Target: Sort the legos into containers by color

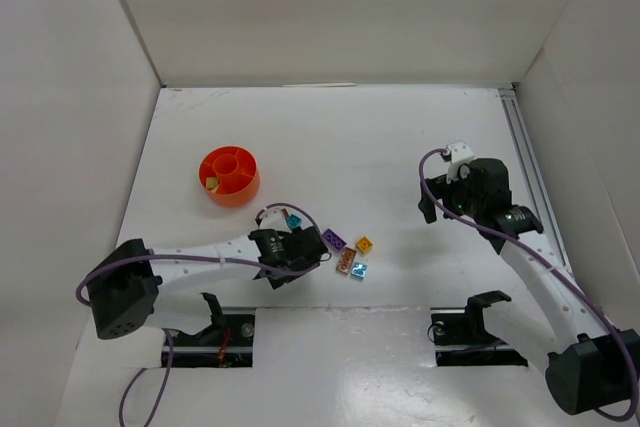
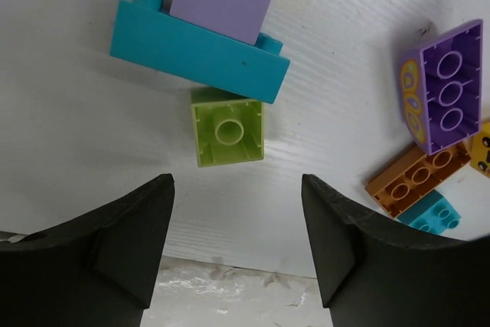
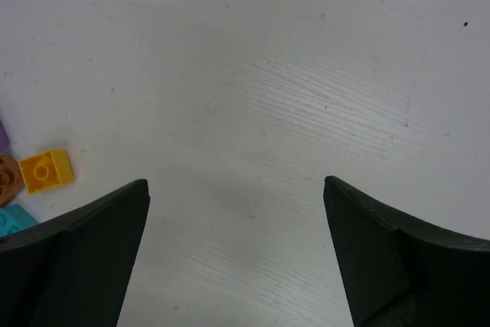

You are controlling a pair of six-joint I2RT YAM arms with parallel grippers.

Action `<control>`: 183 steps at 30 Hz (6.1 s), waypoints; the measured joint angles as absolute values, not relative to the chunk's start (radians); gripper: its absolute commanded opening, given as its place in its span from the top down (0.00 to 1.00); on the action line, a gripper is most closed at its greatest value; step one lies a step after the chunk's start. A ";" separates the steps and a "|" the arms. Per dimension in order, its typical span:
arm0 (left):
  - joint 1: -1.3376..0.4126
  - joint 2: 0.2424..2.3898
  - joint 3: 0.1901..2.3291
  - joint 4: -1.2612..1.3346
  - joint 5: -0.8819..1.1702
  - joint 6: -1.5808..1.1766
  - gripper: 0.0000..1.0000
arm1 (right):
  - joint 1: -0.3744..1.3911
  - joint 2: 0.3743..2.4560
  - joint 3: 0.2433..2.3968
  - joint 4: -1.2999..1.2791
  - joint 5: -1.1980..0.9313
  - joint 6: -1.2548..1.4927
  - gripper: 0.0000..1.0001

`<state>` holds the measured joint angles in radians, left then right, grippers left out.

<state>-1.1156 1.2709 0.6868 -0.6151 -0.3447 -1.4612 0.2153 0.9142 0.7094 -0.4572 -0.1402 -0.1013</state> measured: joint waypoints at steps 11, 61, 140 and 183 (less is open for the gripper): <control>-1.056 1.306 0.673 -0.579 -0.392 -1.490 0.45 | 0.215 0.909 0.709 -0.457 -0.140 -0.101 0.00; -0.030 1.215 0.954 -0.254 -0.328 -0.566 0.77 | 0.215 0.945 0.714 -0.472 -0.032 -0.101 0.00; -0.657 0.980 0.698 -0.305 -0.085 -0.723 0.00 | 1.064 1.171 0.605 -0.322 -0.012 -0.021 0.16; -0.520 0.829 0.769 -0.591 -0.367 -0.929 0.00 | 1.121 1.267 0.642 -0.194 0.058 -0.032 0.78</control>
